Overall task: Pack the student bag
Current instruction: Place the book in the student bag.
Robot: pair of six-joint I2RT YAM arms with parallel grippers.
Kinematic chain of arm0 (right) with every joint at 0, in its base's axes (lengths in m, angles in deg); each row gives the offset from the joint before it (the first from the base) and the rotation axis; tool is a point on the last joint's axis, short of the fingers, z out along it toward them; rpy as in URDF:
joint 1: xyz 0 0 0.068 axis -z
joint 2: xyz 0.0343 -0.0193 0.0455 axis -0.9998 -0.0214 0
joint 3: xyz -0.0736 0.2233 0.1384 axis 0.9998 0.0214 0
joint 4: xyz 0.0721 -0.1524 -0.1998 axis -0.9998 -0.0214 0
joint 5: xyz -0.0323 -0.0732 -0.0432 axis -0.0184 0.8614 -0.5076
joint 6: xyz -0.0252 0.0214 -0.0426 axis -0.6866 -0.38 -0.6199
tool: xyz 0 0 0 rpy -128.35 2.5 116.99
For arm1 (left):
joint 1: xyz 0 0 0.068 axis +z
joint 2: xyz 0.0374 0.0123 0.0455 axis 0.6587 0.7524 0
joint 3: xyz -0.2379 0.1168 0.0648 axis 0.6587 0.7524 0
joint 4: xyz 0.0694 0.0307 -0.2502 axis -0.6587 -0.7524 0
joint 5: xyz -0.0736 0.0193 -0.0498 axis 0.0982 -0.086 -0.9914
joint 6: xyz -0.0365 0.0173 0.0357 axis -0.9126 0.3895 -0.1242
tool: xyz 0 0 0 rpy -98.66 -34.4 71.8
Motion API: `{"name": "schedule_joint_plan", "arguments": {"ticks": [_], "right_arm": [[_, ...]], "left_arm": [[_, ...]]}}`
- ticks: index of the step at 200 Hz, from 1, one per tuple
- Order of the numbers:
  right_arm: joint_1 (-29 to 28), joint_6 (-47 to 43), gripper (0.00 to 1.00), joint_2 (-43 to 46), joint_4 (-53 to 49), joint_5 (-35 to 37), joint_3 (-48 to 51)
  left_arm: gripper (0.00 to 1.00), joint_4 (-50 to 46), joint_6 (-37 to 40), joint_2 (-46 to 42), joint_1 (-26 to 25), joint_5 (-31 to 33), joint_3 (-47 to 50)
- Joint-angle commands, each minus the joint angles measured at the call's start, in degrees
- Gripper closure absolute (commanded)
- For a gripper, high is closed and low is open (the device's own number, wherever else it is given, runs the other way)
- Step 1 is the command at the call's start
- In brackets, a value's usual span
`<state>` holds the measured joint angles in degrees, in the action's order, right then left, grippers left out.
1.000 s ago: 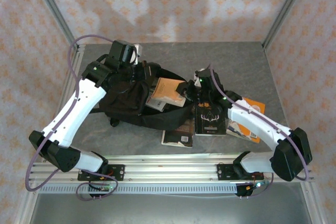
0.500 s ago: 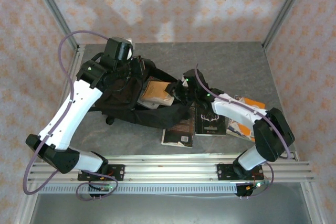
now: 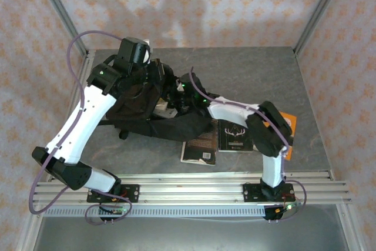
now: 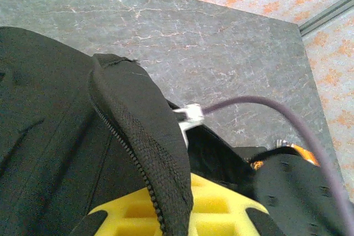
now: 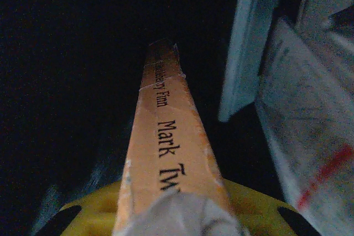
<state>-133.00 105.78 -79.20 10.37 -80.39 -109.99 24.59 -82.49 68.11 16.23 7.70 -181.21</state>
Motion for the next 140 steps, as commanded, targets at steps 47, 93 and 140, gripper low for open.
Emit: {"name": "schedule_joint_plan", "arguments": {"ticks": [47,93,140], "right_arm": [[-3.04,-0.98,0.40,-12.94,-4.67,2.22,-16.27],[-2.49,-17.54,0.23,-3.26,-21.14,6.58,-14.21],[-1.48,-27.26,0.14,6.24,-32.04,10.57,-8.07]], "left_arm": [[1.00,8.05,0.52,-0.50,0.32,0.54,-3.78],[1.00,6.88,1.28,-1.37,1.81,2.86,-2.56],[1.00,7.05,1.39,-2.34,3.35,3.12,-0.20]]}}
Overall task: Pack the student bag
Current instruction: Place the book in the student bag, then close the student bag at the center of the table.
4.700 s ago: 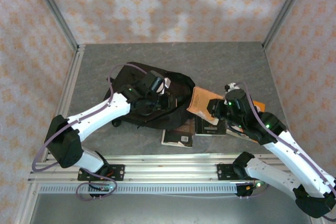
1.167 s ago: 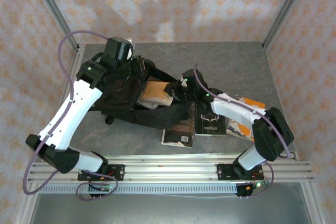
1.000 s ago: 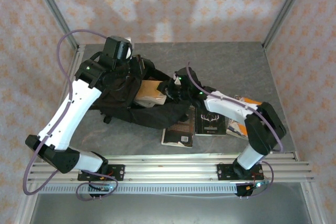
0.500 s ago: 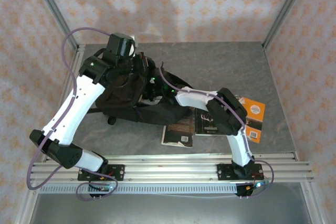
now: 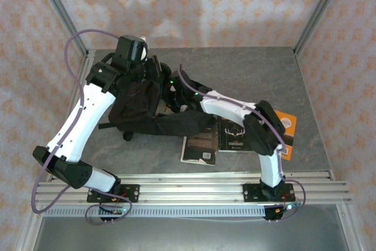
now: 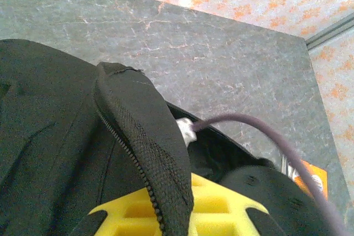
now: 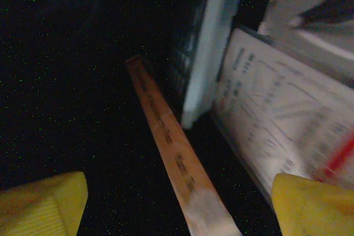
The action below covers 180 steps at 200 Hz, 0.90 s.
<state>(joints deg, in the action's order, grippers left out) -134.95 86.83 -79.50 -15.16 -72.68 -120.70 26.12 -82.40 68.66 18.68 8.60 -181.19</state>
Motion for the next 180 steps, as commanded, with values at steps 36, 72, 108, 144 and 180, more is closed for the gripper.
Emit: {"name": "schedule_joint_plan", "arguments": {"ticks": [36,72,108,144,180], "right_arm": [[0.82,-12.63,0.15,11.81,-11.12,7.54,5.37],[1.66,-18.29,0.19,21.58,-18.72,23.15,7.54],[4.51,-18.29,0.24,30.98,-29.07,33.20,9.83],[6.21,-18.09,0.25,38.56,-35.88,35.36,16.89],[6.80,-18.33,0.25,40.96,-39.67,31.77,23.17]], "left_arm": [[1.00,5.61,1.07,-3.07,1.22,1.89,1.06],[1.00,6.75,-0.66,-3.07,1.25,-1.11,4.92],[1.00,6.38,-3.02,-2.28,1.25,0.33,9.30],[1.00,2.93,-3.41,-2.45,3.35,8.96,8.58],[1.00,-1.69,-3.95,-2.46,6.68,16.65,5.91]]}}
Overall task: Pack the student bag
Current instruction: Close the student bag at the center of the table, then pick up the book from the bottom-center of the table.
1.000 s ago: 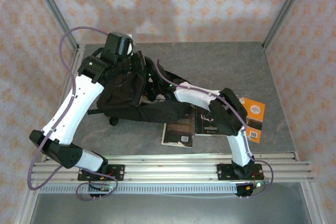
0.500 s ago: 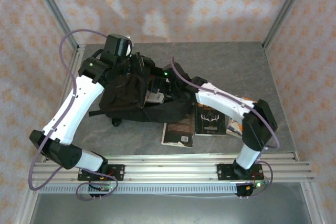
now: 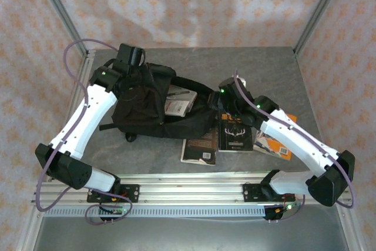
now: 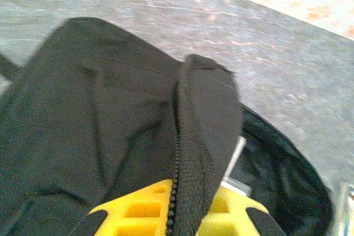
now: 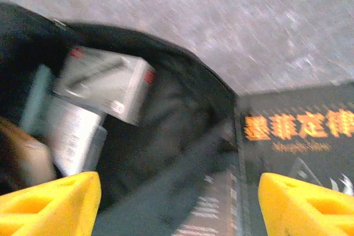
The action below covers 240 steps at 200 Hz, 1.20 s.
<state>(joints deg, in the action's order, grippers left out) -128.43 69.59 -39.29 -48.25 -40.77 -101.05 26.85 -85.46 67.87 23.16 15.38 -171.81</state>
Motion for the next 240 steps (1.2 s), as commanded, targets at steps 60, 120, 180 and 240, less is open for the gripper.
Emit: {"name": "schedule_joint_plan", "arguments": {"ticks": [60,120,180,240], "right_arm": [[0.21,1.21,0.29,-2.51,-4.69,-10.73,10.11],[-1.73,3.10,0.42,-8.97,1.53,-20.40,14.94],[-3.57,5.77,0.51,-13.22,8.42,-24.31,20.82],[-3.87,9.77,0.51,-5.85,12.00,-23.95,28.45]], "left_arm": [[1.00,-3.34,0.00,-0.96,2.22,13.14,-4.57],[1.00,-1.74,1.17,-0.56,2.22,8.76,0.08],[0.65,-0.55,1.55,-1.47,-6.77,-5.03,10.97],[0.53,5.24,2.18,-10.89,-16.73,-17.07,27.70]]}}
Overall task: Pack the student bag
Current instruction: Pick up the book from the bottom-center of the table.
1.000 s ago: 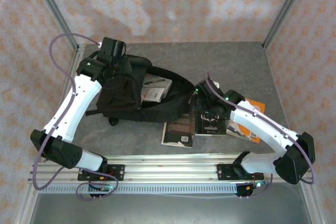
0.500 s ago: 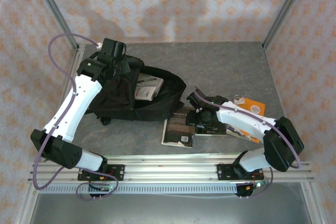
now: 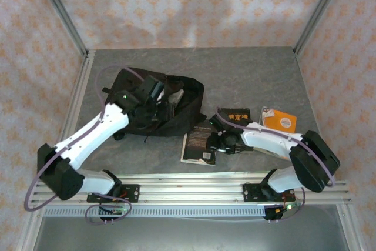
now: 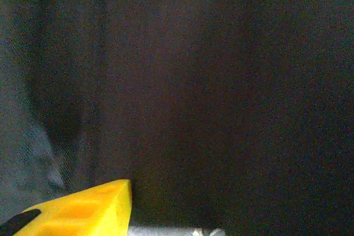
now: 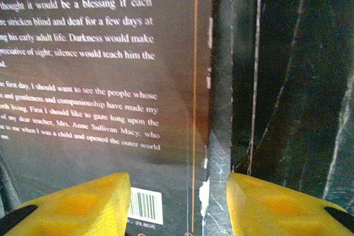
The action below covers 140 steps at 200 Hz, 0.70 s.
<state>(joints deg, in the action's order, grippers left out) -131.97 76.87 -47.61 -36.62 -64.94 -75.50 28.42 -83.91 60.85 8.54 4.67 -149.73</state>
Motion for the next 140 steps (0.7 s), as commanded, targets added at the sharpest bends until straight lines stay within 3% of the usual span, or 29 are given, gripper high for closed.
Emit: {"name": "schedule_joint_plan", "arguments": {"ticks": [1,20,58,140], "right_arm": [[-0.32,2.55,0.51,2.54,0.40,0.17,3.00],[-0.80,3.08,0.51,3.29,0.59,-0.33,4.35],[-1.71,4.20,0.52,7.18,3.66,-0.04,7.33],[-2.58,4.75,0.53,3.84,9.47,-0.74,9.49]], "left_arm": [[0.53,3.71,0.67,-3.88,-2.26,-6.43,5.88],[0.52,6.12,-1.22,-3.71,-5.32,-9.06,9.89],[0.51,10.66,-2.73,0.46,-12.86,-7.10,13.53],[0.56,19.85,-4.92,14.53,-14.63,-4.81,14.28]]}}
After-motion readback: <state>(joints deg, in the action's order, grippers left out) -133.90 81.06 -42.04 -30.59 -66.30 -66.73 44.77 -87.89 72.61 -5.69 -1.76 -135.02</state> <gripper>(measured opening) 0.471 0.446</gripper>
